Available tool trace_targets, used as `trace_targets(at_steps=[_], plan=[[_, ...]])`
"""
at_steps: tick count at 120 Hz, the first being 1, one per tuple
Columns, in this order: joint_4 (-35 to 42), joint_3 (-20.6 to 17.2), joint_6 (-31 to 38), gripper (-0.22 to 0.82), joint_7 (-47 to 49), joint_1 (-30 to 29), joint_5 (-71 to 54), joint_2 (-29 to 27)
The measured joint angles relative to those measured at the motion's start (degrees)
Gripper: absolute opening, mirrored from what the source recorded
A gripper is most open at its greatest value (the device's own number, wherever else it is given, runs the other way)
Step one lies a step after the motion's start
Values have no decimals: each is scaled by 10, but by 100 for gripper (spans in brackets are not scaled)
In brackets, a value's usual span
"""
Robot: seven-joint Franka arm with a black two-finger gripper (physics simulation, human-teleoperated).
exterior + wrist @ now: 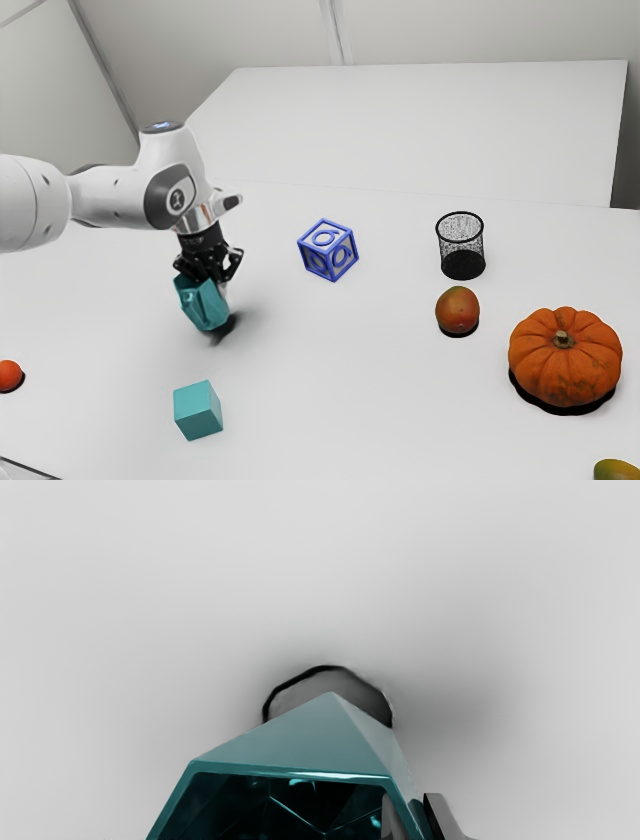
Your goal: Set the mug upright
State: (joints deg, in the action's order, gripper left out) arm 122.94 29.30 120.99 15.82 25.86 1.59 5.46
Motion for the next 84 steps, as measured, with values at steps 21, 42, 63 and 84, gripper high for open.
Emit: trace_targets(at_steps=[21,42,63,84], plan=[[2,1,-2,-17,34,3,-22,2],[19,3,17,-17,62,14,-58,2],[38,12,50,-17,85,18,-71,0],[50,12,81,-17,105,22,-71,0]])
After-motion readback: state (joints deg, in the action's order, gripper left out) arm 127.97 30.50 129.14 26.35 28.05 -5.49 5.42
